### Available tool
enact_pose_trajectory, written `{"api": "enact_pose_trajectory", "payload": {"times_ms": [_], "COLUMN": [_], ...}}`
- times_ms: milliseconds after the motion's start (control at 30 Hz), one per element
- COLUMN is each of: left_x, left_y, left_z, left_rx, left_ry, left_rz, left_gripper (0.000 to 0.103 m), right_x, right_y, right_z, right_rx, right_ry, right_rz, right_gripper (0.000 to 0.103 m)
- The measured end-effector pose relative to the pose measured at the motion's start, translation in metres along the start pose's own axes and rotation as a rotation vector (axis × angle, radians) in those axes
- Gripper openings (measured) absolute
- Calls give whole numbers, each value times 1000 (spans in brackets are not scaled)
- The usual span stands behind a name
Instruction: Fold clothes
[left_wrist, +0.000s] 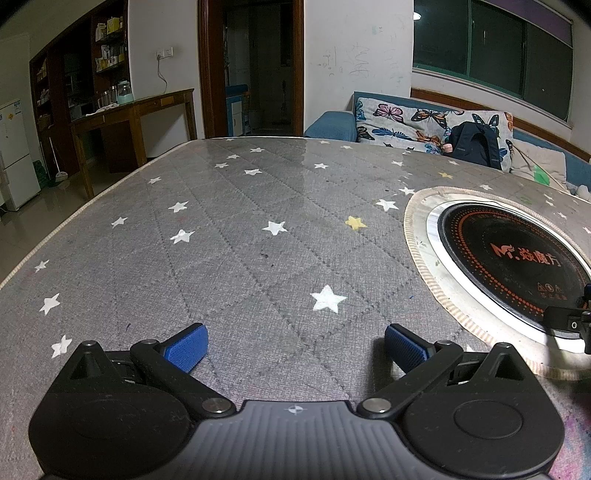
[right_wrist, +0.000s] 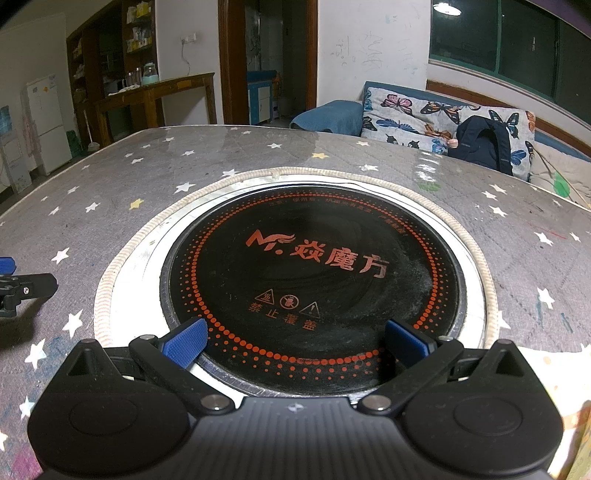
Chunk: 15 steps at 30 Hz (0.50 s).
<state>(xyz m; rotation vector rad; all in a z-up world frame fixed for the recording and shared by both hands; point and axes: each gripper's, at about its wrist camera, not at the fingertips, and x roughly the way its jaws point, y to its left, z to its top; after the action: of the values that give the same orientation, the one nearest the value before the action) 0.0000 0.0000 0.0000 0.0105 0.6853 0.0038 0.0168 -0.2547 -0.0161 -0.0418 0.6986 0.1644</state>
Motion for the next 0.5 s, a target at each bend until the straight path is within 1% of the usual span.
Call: {"api": "enact_pose_trajectory", "payload": {"times_ms": [200,333,433,500], "left_x": [0,1,-1,-7], "left_y": [0,-3,-3,-7], "left_z": [0,1,1,1], "left_rx": [3,5,-1,2], "left_ry": [0,6,15,23], "left_rz": [2,5,8,-3], "left_gripper": [103,103,103,103], "right_x": [1,-3,-20,-34], "right_y": [-4,-8,-13,-18], "right_z": [1,1,-2,-5], "right_rx": [2,13,6,-16], "right_ry": [0,18,11,5], "right_rz": [7,2,13,7], "right_gripper": [103,103,103,103]}}
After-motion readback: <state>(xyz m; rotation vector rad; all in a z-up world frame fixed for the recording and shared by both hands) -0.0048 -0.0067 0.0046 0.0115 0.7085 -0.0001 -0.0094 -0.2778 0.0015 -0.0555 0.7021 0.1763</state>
